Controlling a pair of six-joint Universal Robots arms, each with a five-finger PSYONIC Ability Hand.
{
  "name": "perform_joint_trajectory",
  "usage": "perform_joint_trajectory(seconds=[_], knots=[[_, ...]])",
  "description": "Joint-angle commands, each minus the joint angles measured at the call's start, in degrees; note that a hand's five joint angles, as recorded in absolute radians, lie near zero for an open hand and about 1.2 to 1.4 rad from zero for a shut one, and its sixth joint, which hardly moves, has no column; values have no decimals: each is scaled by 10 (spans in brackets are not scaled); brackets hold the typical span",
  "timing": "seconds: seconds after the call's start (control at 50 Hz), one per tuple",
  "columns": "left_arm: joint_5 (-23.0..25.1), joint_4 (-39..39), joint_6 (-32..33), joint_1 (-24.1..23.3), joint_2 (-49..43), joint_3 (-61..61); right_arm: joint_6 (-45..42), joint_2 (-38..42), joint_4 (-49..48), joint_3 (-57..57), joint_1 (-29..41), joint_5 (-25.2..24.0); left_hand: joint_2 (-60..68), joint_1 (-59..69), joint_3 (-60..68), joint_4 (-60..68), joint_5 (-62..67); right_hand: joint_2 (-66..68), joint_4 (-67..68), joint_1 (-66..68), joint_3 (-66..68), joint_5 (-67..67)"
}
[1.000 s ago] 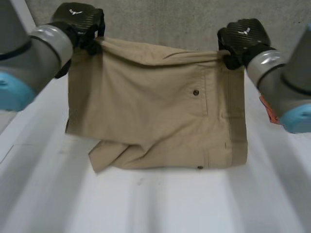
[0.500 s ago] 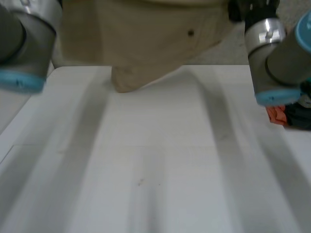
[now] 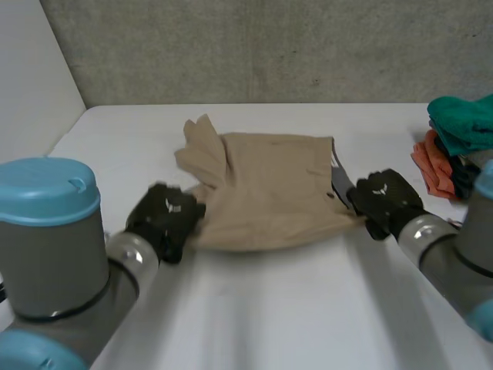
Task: Fold the laundry.
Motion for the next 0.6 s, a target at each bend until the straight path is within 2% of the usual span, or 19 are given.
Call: perform_joint_trajectory(seconds=[0.02,0.1,0.16,0.22,0.3,0.44,0.6], knots=[[-26,-231,3,-66,49,-16,-121,-122,253,36,-42,-31,110,125,113,115,138,120,113,158,117,117],[-8,-302,-16,-88,53,-13,-191,-135,385,41,-66,-61,110,125,113,115,138,120,113,158,117,117],[-3,-320,-27,-92,50,3,-227,-135,424,36,-76,-77,110,125,113,115,138,120,113,158,117,117],[-4,-317,-29,-87,44,30,-233,-123,400,21,-75,-80,107,122,109,112,135,120,113,158,117,117],[-11,-282,-18,-64,15,76,-188,-88,357,0,-64,-70,53,68,56,58,81,120,113,158,117,117],[-4,-192,19,13,-61,163,-102,-46,273,-42,-17,-49,60,75,62,64,88,120,113,158,117,117],[32,-74,24,73,-176,323,18,17,86,-121,20,2,76,92,79,81,105,120,113,158,117,117]])
